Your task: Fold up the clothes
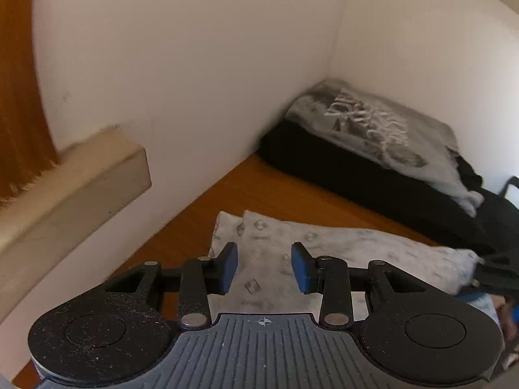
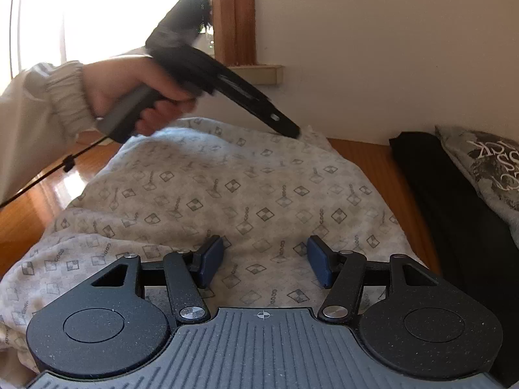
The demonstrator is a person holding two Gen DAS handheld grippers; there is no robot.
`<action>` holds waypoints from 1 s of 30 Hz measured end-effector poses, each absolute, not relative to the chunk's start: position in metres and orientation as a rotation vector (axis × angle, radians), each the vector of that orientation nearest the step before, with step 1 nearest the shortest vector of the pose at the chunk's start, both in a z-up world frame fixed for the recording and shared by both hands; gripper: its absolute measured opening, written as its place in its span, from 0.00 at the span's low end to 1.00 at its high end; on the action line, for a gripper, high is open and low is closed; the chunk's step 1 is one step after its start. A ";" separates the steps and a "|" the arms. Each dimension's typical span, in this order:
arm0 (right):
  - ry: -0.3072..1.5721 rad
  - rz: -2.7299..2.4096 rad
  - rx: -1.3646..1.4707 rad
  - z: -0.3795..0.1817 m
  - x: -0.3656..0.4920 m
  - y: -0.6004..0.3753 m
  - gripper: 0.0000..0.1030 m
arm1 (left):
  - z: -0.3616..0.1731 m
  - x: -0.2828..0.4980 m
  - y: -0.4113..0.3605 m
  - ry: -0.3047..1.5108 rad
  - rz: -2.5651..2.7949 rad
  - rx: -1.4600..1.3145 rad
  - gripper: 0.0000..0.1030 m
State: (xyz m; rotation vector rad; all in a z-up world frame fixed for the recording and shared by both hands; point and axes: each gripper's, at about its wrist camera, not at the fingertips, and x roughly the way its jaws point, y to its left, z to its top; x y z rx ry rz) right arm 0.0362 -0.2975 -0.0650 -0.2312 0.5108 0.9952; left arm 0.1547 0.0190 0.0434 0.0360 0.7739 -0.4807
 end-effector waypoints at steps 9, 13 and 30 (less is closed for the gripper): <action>0.511 1.000 -0.233 -0.065 0.035 -0.297 0.56 | 0.031 0.183 0.027 0.837 -0.514 -0.079 0.38; 0.507 0.998 -0.237 -0.065 0.035 -0.297 0.56 | 0.040 0.179 0.023 0.771 -0.517 -0.036 0.04; 0.505 1.011 -0.246 -0.066 0.033 -0.298 0.56 | 0.076 0.078 0.009 0.636 -0.451 0.195 0.12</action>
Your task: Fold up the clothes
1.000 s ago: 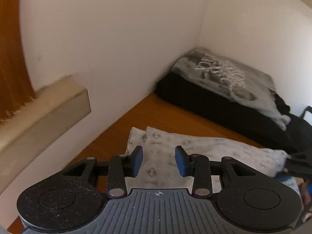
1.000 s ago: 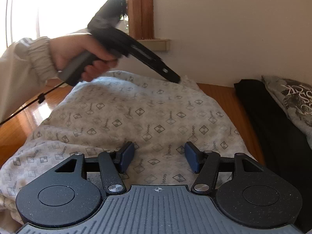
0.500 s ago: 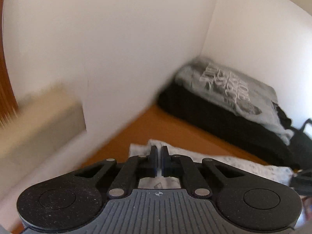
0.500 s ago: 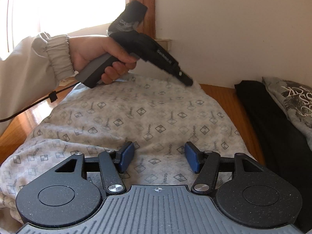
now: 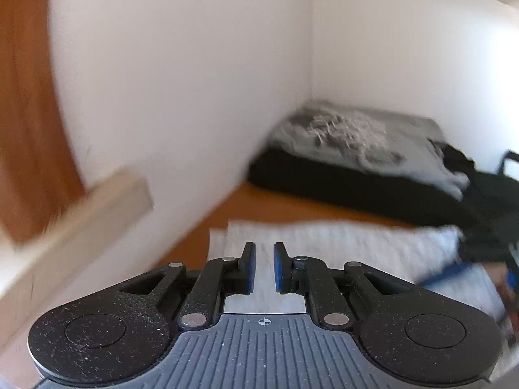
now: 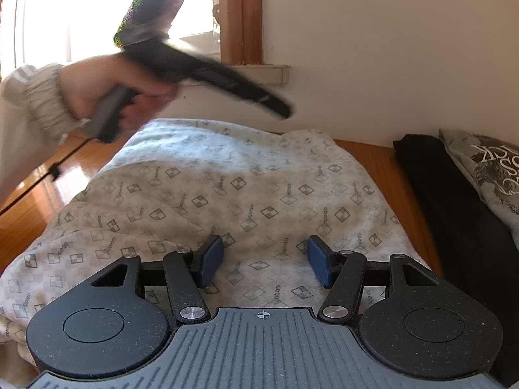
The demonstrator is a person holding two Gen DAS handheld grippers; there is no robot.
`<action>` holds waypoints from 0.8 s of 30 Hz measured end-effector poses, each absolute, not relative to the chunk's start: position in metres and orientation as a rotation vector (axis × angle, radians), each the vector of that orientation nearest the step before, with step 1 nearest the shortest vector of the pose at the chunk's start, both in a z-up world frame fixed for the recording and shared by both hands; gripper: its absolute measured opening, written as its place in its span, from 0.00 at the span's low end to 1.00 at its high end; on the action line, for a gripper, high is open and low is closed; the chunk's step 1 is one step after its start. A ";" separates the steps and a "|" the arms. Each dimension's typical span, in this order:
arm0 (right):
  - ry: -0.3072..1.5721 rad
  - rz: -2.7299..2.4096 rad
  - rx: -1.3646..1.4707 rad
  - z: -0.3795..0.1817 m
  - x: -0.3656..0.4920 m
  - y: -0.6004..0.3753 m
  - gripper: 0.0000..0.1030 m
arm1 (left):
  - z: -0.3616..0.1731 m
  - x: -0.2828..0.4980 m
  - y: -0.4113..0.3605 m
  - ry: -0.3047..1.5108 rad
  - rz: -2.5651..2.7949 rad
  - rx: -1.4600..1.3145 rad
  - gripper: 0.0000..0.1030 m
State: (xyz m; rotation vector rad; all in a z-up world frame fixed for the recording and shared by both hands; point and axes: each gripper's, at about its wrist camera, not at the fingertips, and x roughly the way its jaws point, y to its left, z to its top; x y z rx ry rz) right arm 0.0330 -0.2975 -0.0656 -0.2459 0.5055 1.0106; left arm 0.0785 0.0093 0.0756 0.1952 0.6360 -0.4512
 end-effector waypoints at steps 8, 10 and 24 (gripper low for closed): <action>0.505 1.011 -0.241 -0.065 0.034 -0.298 0.56 | 0.042 0.071 0.046 0.706 -0.311 0.230 0.12; 0.493 1.012 -0.235 -0.065 0.032 -0.301 0.56 | 0.042 0.065 0.051 0.697 -0.291 0.208 0.12; 0.420 1.038 -0.109 -0.045 -0.010 -0.303 0.43 | 0.061 -0.020 0.094 0.551 -0.325 0.054 0.14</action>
